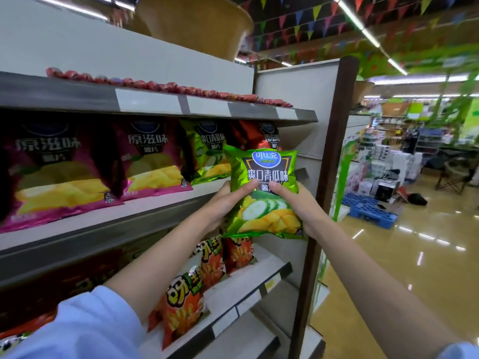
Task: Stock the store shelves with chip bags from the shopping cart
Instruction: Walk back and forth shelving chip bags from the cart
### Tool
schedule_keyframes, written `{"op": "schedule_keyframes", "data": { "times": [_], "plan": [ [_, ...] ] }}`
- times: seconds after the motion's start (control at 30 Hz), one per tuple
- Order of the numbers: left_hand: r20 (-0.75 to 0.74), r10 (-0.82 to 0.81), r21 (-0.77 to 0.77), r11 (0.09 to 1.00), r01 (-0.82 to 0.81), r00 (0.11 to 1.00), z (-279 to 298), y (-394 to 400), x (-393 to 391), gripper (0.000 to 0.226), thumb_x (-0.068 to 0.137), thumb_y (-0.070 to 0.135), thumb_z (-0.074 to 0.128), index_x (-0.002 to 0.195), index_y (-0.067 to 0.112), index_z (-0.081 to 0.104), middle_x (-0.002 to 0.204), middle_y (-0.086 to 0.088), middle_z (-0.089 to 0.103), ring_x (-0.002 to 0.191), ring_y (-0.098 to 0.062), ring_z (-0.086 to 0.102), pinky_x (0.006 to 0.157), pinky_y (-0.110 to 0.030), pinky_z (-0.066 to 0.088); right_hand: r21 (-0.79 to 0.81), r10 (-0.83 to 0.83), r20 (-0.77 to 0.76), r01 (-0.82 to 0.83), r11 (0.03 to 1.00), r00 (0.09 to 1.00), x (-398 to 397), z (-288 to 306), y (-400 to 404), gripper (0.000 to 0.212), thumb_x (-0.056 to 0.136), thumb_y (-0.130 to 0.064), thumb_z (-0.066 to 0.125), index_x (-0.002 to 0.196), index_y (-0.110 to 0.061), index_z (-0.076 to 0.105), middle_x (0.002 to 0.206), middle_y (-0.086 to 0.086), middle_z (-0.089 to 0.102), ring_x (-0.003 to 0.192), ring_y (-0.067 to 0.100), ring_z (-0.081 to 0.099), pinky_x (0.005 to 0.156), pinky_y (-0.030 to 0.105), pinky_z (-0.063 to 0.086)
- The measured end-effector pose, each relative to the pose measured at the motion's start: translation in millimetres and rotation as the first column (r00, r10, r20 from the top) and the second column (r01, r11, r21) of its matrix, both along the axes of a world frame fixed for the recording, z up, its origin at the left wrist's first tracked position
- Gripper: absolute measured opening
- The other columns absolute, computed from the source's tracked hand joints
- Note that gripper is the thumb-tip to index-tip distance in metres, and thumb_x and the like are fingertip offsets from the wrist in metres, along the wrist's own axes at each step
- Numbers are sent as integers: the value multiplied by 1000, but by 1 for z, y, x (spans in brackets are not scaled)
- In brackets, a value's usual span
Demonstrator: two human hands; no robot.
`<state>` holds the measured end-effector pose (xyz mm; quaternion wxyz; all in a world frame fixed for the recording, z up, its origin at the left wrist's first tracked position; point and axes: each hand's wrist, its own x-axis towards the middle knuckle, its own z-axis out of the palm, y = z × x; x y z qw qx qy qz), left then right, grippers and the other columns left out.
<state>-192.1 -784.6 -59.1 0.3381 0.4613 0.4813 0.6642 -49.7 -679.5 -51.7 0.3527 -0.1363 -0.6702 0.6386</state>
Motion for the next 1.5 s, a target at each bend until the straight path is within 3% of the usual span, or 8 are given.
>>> {"op": "schedule_keyframes", "data": {
  "times": [0.33,0.43,0.57,0.67,0.77,0.93,1.1,1.5],
  "plan": [
    [37,289,-120,952,-283,957,48,19,-45,38,92,48,50,109,18,65,102,-3,74,91,-16,71,83,-29,56,19,277,121,-282,959,953,-84,47,63,29,83,-34,72,107,-17,67,95,6,76,84,20,73,80,37,59],
    [44,422,-133,901,-413,905,56,23,-55,97,62,65,76,137,11,47,121,-11,66,106,-24,67,96,-42,52,70,296,182,-312,947,938,-103,62,75,21,86,-35,70,88,-18,59,72,-3,69,65,10,68,62,24,58],
    [50,540,-155,835,-527,840,59,29,-61,119,53,62,83,146,6,33,126,-12,63,110,-24,65,97,-40,51,88,331,205,-354,931,921,-132,75,89,40,81,-44,72,96,-15,50,85,0,65,73,10,66,60,23,55],
    [18,609,-176,782,-597,793,60,33,-67,89,55,48,82,126,1,57,108,-13,72,97,-25,70,89,-37,54,127,362,225,-396,910,905,-148,72,96,119,52,-67,82,137,2,38,124,16,61,105,23,64,84,36,57],
    [21,734,-186,670,-719,678,56,36,-76,113,34,50,94,125,-4,55,103,-15,72,91,-27,72,84,-41,57,163,358,235,-400,902,903,-160,66,102,114,62,-61,80,142,2,30,133,17,54,114,28,58,96,44,51],
    [34,813,-170,578,-798,581,48,45,-67,81,61,32,89,122,1,46,112,-15,66,95,-26,69,80,-41,58,127,370,187,-396,909,910,-172,52,107,136,36,-73,83,141,-1,34,131,15,56,112,28,60,95,45,52],
    [36,801,-154,596,-789,598,43,51,-69,42,77,19,78,106,8,49,102,-10,67,90,-23,68,84,-40,56,101,366,112,-377,921,924,-175,38,102,95,75,-50,76,146,-8,29,142,10,46,127,27,49,106,42,43],
    [-176,849,-187,468,-863,499,36,53,-76,85,75,39,78,138,6,31,128,-8,56,111,-22,60,98,-40,50,633,-2,-95,62,771,995,-171,24,93,71,88,-42,65,135,4,38,141,21,33,133,33,32,107,39,31]
  ]
}}
